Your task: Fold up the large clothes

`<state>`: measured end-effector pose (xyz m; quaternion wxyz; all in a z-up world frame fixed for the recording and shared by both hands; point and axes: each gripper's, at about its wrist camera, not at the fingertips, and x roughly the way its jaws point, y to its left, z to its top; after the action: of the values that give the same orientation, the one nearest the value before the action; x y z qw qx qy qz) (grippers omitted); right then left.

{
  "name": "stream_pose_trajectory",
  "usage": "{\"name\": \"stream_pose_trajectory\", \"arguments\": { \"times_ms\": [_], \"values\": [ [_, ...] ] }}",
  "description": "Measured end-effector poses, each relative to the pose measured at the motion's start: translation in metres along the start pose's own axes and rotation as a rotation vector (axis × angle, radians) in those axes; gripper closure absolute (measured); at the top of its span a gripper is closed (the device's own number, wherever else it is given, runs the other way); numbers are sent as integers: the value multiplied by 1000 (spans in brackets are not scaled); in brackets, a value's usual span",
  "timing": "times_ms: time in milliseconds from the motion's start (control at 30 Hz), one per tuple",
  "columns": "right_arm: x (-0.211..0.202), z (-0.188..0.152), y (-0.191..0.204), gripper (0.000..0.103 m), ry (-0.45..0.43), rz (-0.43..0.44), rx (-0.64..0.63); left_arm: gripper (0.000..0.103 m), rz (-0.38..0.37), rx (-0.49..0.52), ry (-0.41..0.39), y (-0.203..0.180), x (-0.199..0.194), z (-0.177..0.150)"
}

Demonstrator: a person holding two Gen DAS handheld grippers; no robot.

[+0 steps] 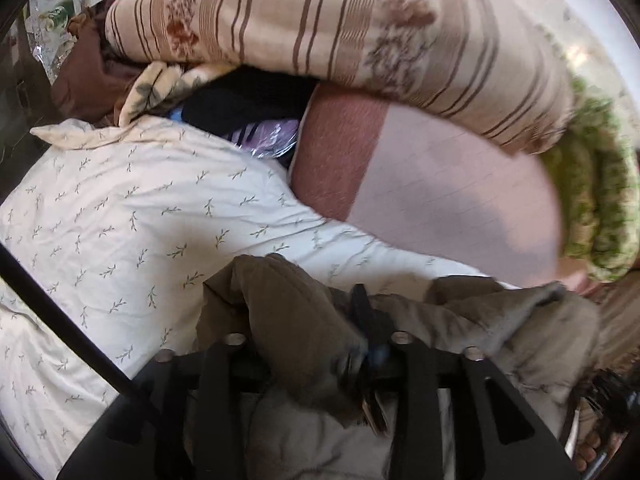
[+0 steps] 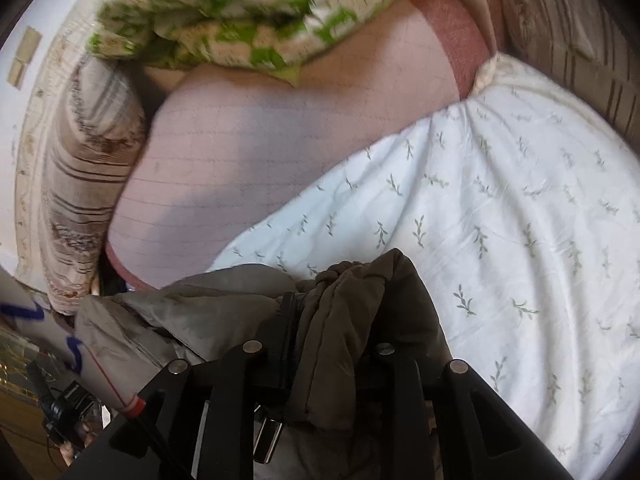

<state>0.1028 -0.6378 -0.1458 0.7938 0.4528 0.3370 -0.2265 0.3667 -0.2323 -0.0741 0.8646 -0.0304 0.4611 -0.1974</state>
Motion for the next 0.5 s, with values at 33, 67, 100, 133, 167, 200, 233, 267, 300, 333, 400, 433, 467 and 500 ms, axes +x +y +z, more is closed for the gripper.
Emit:
{"name": "stream_pose_trajectory", "arguments": {
  "times_ms": [33, 67, 100, 133, 167, 200, 233, 267, 300, 333, 400, 433, 467, 500],
  "values": [
    [-7, -1, 3, 78, -10, 2, -11, 45, -10, -2, -12, 0, -9, -1],
    [-15, -3, 6, 77, -23, 5, -26, 28, -14, -4, -37, 0, -21, -2],
    [-21, -5, 9, 72, -29, 6, -36, 26, -16, -8, -56, 0, -29, -2],
    [-26, -7, 11, 69, -34, 9, -41, 26, -21, -10, -81, -1, -39, -2],
    [-29, -9, 12, 66, -36, 10, -42, 26, -27, -2, -91, -3, -48, -1],
    [-33, -10, 13, 59, -40, 12, -39, 26, -28, 4, -94, -4, -53, -1],
    [-37, -11, 12, 46, -48, 14, -34, 26, -23, 8, -100, -6, -59, 0],
    [-43, -11, 12, 36, -65, 20, -27, 26, -14, 14, -106, -9, -65, -2],
    [-50, -11, 13, 16, -97, 15, -21, 26, -14, 21, -107, -10, -68, -3],
    [-62, -11, 13, 9, -146, -3, -17, 26, -16, 34, -106, -14, -70, -6],
    [-81, -12, 16, 9, -209, -14, -22, 26, 6, 74, -95, -26, -69, -15],
    [-87, -14, 21, 10, -214, -12, -48, 26, 14, 98, -91, -33, -65, -20],
    [-92, -19, 30, 12, -216, -21, -99, 26, 19, 132, -82, -44, -58, -26],
    [-93, -27, 45, 16, -219, -44, -181, 26, 24, 158, -72, -52, -52, -33]
  ]
}}
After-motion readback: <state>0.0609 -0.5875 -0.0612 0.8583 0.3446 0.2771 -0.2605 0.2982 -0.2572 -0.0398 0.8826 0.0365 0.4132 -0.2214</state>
